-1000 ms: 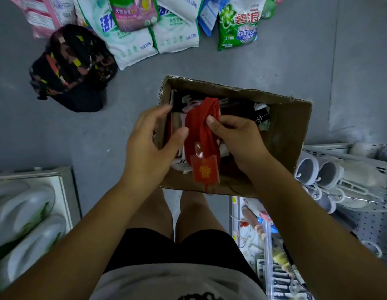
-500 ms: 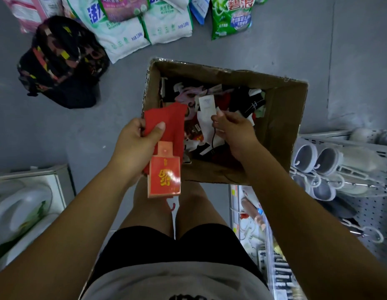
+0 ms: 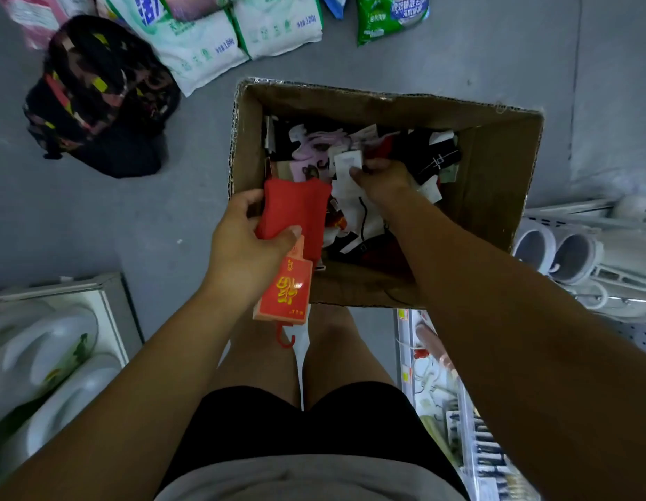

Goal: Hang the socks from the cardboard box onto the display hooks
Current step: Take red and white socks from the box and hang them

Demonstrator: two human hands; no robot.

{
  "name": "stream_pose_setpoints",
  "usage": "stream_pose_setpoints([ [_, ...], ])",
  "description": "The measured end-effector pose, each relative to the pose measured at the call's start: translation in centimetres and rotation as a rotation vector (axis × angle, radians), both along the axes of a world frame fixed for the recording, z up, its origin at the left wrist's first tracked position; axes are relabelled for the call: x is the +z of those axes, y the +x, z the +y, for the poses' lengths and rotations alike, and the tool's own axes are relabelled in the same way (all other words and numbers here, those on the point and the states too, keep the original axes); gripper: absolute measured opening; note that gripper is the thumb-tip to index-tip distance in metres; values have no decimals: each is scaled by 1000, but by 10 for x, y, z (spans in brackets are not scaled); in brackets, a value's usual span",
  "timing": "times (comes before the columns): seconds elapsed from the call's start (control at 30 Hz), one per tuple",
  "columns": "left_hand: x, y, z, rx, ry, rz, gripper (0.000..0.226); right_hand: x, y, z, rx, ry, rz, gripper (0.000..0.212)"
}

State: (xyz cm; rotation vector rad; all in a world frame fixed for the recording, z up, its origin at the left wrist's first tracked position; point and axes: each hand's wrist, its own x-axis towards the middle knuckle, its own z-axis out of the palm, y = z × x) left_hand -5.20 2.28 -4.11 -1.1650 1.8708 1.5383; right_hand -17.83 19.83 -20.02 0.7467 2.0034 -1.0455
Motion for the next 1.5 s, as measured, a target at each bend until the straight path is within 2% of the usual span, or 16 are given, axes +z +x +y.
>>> stream_pose_setpoints([
  [0.1, 2, -2, -2, -41, -17, -32, 69, 21, 13, 10, 5, 13, 23, 42],
  [0.2, 8, -4, -5, -101, -28, -76, 76, 57, 31, 24, -47, -65, 70, 41],
  [0.33, 25, -7, -7, -54, -21, -101, 76, 113, 54, 45, -95, -153, 127, 34],
  [0.4, 35, -6, -9, -51, -7, -105, 68, 142, 62, 53, -152, -200, 152, 32],
  [0.53, 59, -8, -10, -91, 49, -122, 34, 202, 73, 63, -306, -212, 275, 25],
  [0.67, 83, -15, -5, -128, 132, -133, 23, 248, 95, 64, -434, -175, 393, 20],
  [0.73, 94, -19, -3, -212, 153, -114, 22, 267, 110, 61, -545, -165, 459, 9],
  [0.83, 113, -22, -2, -336, 207, -31, 22, 290, 141, 49, -655, -153, 532, 15],
  [0.93, 135, -22, -5, -498, 266, 61, 39, 310, 175, 33, -734, -117, 601, 30],
  [1.07, 158, -12, -6, -772, 264, 200, 59, 328, 223, 16, -856, -103, 677, 23],
  [1.13, 169, -6, -3, -948, 211, 256, 55, 334, 245, 8, -897, -122, 717, 26],
  [1.23, 183, 5, 5, -1145, 241, 250, 34, 338, 275, -2, -931, -185, 741, 30],
  [1.33, 195, 17, 19, -1300, 358, 217, 38, 339, 302, -13, -961, -193, 730, 31],
  [1.5, 208, 33, 46, -1441, 463, 178, 42, 356, 353, -3, -1106, -36, 778, 31],
])
